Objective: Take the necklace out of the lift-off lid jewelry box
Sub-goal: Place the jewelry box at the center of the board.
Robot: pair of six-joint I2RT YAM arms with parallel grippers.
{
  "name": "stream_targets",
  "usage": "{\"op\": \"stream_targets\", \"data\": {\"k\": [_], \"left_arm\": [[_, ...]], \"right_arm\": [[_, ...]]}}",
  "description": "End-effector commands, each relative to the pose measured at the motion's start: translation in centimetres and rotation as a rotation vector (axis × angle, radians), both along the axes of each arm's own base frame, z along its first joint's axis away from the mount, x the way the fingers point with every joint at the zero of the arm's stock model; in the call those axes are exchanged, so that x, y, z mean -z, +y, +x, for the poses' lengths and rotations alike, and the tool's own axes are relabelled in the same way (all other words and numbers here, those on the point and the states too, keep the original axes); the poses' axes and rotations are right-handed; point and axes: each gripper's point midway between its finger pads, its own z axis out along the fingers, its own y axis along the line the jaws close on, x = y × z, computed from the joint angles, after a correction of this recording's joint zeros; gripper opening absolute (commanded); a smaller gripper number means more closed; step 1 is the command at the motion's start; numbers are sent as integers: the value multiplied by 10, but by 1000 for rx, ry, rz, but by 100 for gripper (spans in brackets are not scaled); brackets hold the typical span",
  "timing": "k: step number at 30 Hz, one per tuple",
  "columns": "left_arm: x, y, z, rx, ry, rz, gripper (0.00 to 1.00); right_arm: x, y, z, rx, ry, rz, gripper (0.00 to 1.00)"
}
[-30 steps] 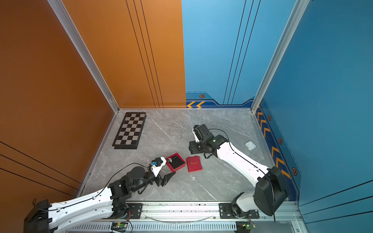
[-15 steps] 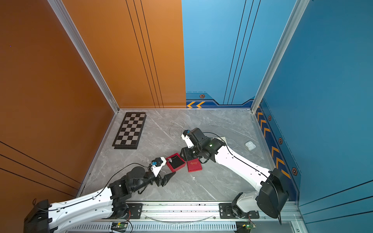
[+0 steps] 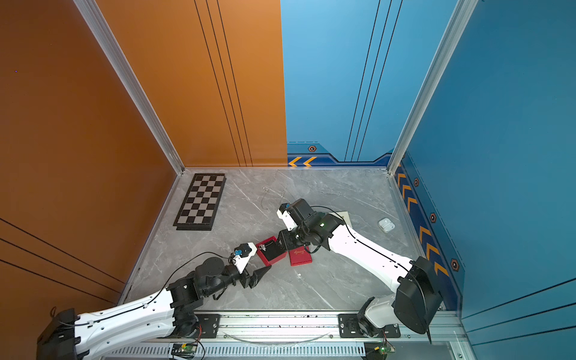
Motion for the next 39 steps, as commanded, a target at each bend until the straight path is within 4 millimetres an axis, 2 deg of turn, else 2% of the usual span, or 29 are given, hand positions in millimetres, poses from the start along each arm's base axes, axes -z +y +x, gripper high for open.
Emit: {"op": "stream_targets", "data": {"k": [1, 12, 24, 28, 32, 39], "left_arm": [[-2, 1, -1, 10, -9, 2, 69], [-2, 2, -1, 5, -12, 2, 69], [0, 2, 0, -1, -7, 7, 71], [1, 4, 2, -14, -6, 8, 77], [1, 6, 4, -36, -1, 3, 90], [-1, 4, 4, -48, 37, -25, 93]], "right_arm": [[-4, 9, 0, -25, -4, 27, 30], [-4, 14, -3, -45, 8, 39, 21], [-11, 16, -4, -57, 3, 59, 0], [-15, 15, -2, -42, -8, 64, 0], [-17, 12, 5, -5, -33, 51, 0], [-14, 4, 33, 121, -175, -65, 0]]}}
